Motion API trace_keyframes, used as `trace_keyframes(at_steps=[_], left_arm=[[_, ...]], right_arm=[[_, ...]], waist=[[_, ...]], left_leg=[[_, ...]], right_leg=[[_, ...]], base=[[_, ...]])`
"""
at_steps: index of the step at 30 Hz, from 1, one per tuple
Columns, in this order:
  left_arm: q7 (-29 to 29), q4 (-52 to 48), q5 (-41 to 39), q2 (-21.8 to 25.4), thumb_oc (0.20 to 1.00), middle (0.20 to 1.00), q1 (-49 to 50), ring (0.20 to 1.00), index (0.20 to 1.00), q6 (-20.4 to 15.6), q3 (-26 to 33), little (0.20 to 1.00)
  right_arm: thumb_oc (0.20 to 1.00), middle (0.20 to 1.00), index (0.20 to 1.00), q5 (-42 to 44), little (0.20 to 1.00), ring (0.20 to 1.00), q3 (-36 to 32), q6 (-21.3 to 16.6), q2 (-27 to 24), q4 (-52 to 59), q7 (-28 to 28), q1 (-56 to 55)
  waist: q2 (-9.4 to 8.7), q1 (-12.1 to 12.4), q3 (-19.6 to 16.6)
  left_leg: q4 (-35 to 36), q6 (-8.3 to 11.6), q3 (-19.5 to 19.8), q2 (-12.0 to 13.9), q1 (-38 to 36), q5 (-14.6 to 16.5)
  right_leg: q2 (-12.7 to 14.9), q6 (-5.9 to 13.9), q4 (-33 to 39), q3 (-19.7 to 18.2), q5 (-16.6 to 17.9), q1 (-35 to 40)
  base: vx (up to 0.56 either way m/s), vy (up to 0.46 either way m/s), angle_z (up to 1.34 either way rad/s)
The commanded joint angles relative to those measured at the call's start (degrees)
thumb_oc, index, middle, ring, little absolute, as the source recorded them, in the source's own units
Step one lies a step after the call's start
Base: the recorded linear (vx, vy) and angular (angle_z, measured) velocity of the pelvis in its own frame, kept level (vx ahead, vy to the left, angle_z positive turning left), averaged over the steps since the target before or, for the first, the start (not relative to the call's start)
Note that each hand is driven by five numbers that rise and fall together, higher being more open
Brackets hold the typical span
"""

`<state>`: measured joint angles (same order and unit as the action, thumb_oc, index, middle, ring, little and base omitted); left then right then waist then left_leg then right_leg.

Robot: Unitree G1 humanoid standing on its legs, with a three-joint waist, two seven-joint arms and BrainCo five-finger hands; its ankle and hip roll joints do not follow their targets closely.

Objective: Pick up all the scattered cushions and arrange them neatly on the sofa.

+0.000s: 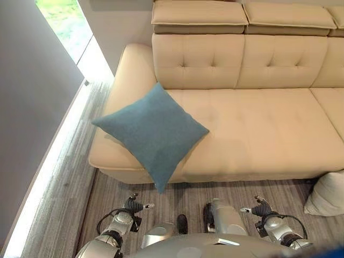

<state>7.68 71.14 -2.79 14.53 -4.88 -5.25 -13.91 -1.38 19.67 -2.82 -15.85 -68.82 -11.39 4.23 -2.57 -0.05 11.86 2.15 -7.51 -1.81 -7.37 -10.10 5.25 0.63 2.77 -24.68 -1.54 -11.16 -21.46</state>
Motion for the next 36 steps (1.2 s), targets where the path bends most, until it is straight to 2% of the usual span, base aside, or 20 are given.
trace_keyframes(at_steps=[1, 3, 7, 8, 9, 11, 12, 13, 16, 19, 25, 27, 30, 31, 36], left_arm=[[1.0, 1.4, 0.6, 0.4, 1.000, 1.000, 0.4, 1.000, 1.000, -1.2, 0.4, 1.000], [1.0, 1.6, 0.7, 0.2, 1.000, 1.000, 0.5, 1.000, 1.000, -1.2, 0.3, 1.000], [1.0, 1.5, 0.8, -0.2, 1.000, 1.000, 0.2, 1.000, 1.000, -1.0, -0.3, 1.000], [1.2, 1.2, 0.5, -0.3, 1.000, 1.000, -0.2, 1.000, 1.000, -0.9, -0.7, 1.000], [1.3, 1.0, 0.3, -0.3, 1.000, 1.000, -0.4, 1.000, 1.000, -1.0, -0.8, 1.000], [1.7, 0.2, -0.3, -0.5, 1.000, 1.000, -0.9, 1.000, 1.000, -1.4, -1.0, 1.000], [1.9, -0.3, -0.6, -0.5, 1.000, 1.000, -1.2, 1.000, 1.000, -1.4, -1.0, 1.000], [2.2, -2.0, -1.1, -0.4, 1.000, 1.000, -1.6, 1.000, 1.000, -1.7, -1.0, 1.000], [2.9, -2.9, -1.3, 0.4, 1.000, 1.000, -0.5, 1.000, 1.000, -2.1, 0.4, 1.000], [4.3, -6.2, -2.7, 1.4, 1.000, 1.000, 1.2, 1.000, 1.000, -3.1, 2.5, 1.000], [6.8, -20.0, -8.2, 2.3, 1.000, 1.000, 4.9, 1.000, 1.000, -5.4, 5.9, 1.000], [8.2, -28.6, -12.4, 2.5, 1.000, 1.000, 4.8, 1.000, 1.000, -7.1, 6.6, 1.000], [8.4, -35.9, -15.5, 2.8, 1.000, 1.000, 3.8, 1.000, 1.000, -8.4, 6.6, 1.000], [8.4, -39.1, -17.1, 2.9, 1.000, 1.000, 2.3, 1.000, 1.000, -9.2, 5.6, 1.000], [9.4, -39.6, -18.6, 2.6, 1.000, 1.000, -3.3, 1.000, 1.000, -10.6, 3.1, 1.000]], right_arm=[[1.000, 1.000, 1.000, -1.0, 1.000, 1.000, -0.3, -0.1, -2.8, -1.6, -0.7, 0.7], [1.000, 1.000, 1.000, -0.8, 1.000, 1.000, -0.5, -0.3, -2.7, -1.9, -0.8, 0.0], [1.000, 1.000, 1.000, 0.6, 1.000, 1.000, -1.5, -0.8, -3.2, -2.2, -1.0, -0.6], [1.000, 1.000, 1.000, 1.8, 1.000, 1.000, -2.3, -1.4, -3.5, -1.7, -1.2, -0.8], [1.000, 1.000, 1.000, 2.2, 1.000, 1.000, -2.6, -1.6, -3.6, -1.6, -1.3, -0.9], [1.000, 1.000, 1.000, 3.3, 1.000, 1.000, -3.8, -1.9, -3.9, -1.0, -1.6, -1.2], [1.000, 1.000, 1.000, 3.7, 1.000, 1.000, -4.3, -2.1, -4.0, -0.8, -1.8, -1.4], [1.000, 1.000, 1.000, 4.7, 1.000, 1.000, -5.5, -2.1, -4.3, -0.3, -2.3, -1.8], [1.000, 1.000, 1.000, 5.0, 1.000, 1.000, -6.6, -2.9, -4.2, 0.3, -2.7, -1.6], [1.000, 1.000, 1.000, 5.8, 1.000, 1.000, -8.2, -4.2, -5.3, 4.9, -3.8, -1.3], [1.000, 1.000, 1.000, 5.5, 1.000, 1.000, -11.7, -5.7, -8.2, 16.3, -6.5, -1.3], [1.000, 1.000, 1.000, 5.6, 1.000, 1.000, -12.8, -6.0, -9.0, 20.0, -8.9, 0.6], [1.000, 1.000, 1.000, 6.5, 1.000, 1.000, -13.5, -6.3, -10.2, 24.3, -10.7, 2.6], [1.000, 1.000, 1.000, 7.6, 1.000, 1.000, -13.5, -6.9, -10.6, 26.1, -11.9, 4.6], [1.000, 1.000, 1.000, 10.6, 1.000, 1.000, -12.6, -8.1, -11.0, 27.8, -14.3, 10.0]], waist=[[-1.52, -1.0, -0.3], [-1.73, -1.1, -1.5], [-2.22, -1.4, -2.1], [-2.84, -1.5, -1.9], [-2.96, -1.5, -1.6], [-3.31, -2.0, -1.4], [-3.57, -2.3, -1.2], [-3.67, -2.8, -1.1], [-3.61, -2.2, -2.2], [-3.97, -1.2, -2.8], [-4.45, 0.1, -2.4], [-4.55, 0.7, -1.3], [-4.23, 0.7, 0.3], [-3.80, 0.5, 1.7], [-3.07, -0.1, 2.7]], left_leg=[[-7.4, 2.75, 7.1, 1.3, 3.9, 6.0], [-7.2, 3.90, 7.8, 2.0, 3.8, 6.0], [-8.3, 6.22, 9.2, 3.3, 5.4, 5.2], [-10.3, 7.31, 8.6, 3.9, 7.4, 5.1], [-11.1, 7.42, 8.1, 3.9, 8.0, 5.1], [-11.7, 7.63, 4.0, 4.9, 9.6, 4.7], [-12.3, 7.78, 0.5, 5.9, 11.1, 4.1], [-11.6, 7.77, -5.3, 8.2, 12.4, 2.7], [-6.7, 7.58, -4.5, 7.4, 10.1, 2.1], [-3.2, 7.27, -4.7, 7.0, 8.0, 1.4], [-0.5, 6.82, -5.3, 6.8, 6.8, 0.9], [-0.1, 7.01, -5.0, 7.0, 8.2, 0.3], [-0.2, 7.36, -4.5, 7.2, 11.2, -0.5], [-0.1, 7.73, -4.0, 7.5, 14.2, -1.6], [1.1, 8.55, -3.3, 8.0, 20.5, -4.8]], right_leg=[[-0.8, 1.97, 15.3, -2.9, 11.0, 12.1], [-1.2, 1.06, 17.0, -3.1, 10.8, 13.7], [-1.2, -0.22, 20.4, -1.0, 10.3, 16.9], [-0.6, -1.06, 22.1, 1.3, 9.7, 18.7], [-0.3, -1.29, 22.5, 2.1, 9.6, 19.1], [1.0, -1.36, 23.9, 5.0, 9.2, 20.3], [1.9, -1.27, 24.4, 6.5, 9.2, 20.8], [2.9, -0.88, 24.9, 9.5, 9.3, 21.5], [2.7, -0.04, 26.1, 10.5, 9.5, 23.1], [2.8, 0.55, 26.6, 10.4, 9.8, 23.6], [2.8, 1.19, 26.2, 10.4, 9.5, 23.4], [2.8, 1.22, 26.4, 10.9, 9.7, 21.8], [3.0, 1.09, 26.2, 11.5, 10.2, 18.9], [3.1, 0.97, 25.8, 12.0, 10.8, 15.8], [3.1, 0.70, 24.2, 13.0, 11.7, 8.6]], base=[[0.25, -0.244, 0.73], [0.17, -0.224, 0.56], [0.08, -0.199, 0.71], [0.04, -0.184, 1.09], [0.02, -0.160, 1.36], [-0.04, -0.037, 1.34], [-0.06, 0.001, 0.92], [-0.01, 0.032, 1.06], [0.10, 0.054, 1.25], [0.14, 0.074, -0.25], [0.05, 0.006, -0.09], [-0.08, -0.074, 0.06], [-0.19, -0.084, 0.17], [-0.26, -0.079, 0.14], [-0.16, -0.047, 0.09]])
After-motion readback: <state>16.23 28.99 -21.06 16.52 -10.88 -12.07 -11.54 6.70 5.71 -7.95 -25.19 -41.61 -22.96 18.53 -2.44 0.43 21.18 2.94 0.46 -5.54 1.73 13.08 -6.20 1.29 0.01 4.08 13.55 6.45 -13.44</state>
